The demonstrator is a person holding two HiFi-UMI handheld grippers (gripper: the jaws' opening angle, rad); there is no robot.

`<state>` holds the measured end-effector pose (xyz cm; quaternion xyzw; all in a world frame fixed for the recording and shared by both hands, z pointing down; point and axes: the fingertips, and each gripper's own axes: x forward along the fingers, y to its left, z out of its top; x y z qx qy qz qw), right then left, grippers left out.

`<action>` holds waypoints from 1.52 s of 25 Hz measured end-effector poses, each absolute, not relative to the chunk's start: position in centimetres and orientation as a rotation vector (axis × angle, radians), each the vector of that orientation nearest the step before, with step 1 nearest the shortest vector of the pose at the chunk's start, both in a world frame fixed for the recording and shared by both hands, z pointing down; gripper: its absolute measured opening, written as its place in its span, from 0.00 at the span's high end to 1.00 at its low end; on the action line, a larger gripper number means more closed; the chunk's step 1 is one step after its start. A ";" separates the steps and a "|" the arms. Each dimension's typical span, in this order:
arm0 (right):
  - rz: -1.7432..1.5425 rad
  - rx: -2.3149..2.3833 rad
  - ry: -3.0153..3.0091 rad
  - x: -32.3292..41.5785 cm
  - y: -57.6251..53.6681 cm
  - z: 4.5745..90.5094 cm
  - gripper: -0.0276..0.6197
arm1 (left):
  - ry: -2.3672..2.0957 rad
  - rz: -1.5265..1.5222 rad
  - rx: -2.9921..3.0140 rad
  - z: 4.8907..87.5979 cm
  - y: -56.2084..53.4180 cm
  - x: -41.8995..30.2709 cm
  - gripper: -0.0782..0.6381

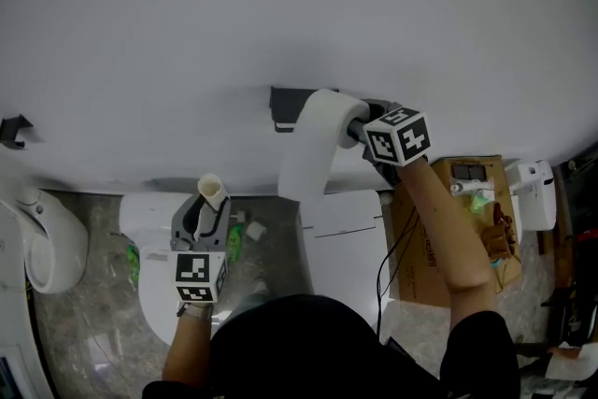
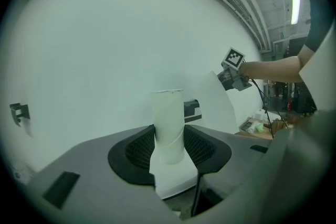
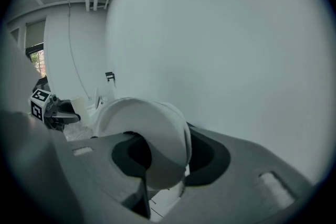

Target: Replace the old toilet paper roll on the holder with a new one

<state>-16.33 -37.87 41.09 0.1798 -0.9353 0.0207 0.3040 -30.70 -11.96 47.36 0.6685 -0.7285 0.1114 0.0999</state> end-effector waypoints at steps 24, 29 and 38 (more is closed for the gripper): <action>0.094 0.235 -2.013 -22.7 -44.8 42.8 0.59 | -2.059 0.277 2.032 50.2 -15.0 -33.0 0.63; 0.162 0.200 -2.048 -23.6 -44.4 41.4 0.58 | -2.045 0.277 2.046 50.3 -15.8 -33.1 0.63; 0.154 0.221 -2.109 -23.2 -44.5 38.9 0.58 | -2.021 0.288 2.074 49.2 -17.1 -32.1 0.63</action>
